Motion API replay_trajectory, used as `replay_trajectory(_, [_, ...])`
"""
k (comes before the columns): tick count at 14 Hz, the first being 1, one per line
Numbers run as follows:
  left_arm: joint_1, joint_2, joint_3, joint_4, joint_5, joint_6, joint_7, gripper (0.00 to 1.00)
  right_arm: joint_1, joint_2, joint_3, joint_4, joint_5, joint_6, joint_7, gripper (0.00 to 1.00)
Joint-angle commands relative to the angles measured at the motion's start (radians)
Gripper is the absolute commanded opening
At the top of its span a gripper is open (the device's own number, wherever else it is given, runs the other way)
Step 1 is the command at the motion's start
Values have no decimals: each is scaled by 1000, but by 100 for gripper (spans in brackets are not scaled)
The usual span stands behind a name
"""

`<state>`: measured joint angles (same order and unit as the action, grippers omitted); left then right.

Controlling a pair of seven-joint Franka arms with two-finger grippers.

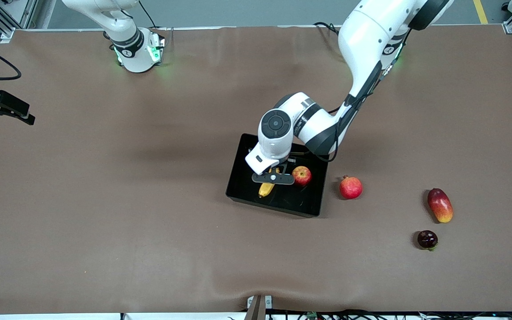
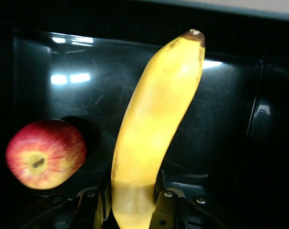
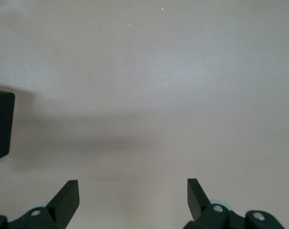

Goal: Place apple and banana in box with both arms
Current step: 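Carry the banana into the black box and lower it with the left gripper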

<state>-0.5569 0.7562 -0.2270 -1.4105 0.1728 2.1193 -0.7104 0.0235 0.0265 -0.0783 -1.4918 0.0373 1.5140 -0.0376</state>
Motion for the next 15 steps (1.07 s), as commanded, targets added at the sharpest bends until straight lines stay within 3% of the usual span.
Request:
replay_trajectory(1, [-21, 51, 12, 31, 11, 37, 0, 0, -2, -2, 5, -2, -7, 3, -10, 100])
replay_trajectory(9, [-52, 163, 17, 30, 19, 151, -4, 0, -2, -2, 5, -2, -5, 3, -10, 100])
replay_trajectory(10, [-52, 169, 17, 30, 19, 151, -6, 10, -2, -2, 5, -2, -5, 3, -10, 100])
replay_trajectory(11, [-52, 170, 17, 30, 19, 151, -6, 34, -2, -2, 5, -2, -5, 3, -10, 100])
replay_trajectory(12, [-52, 169, 18, 28, 22, 151, -4, 98, -2, -2, 5, -2, -5, 3, -10, 100])
replay_trajectory(15, [-54, 155, 20, 30, 42, 151, -6, 100, -2, -2, 5, -2, -5, 3, -10, 100])
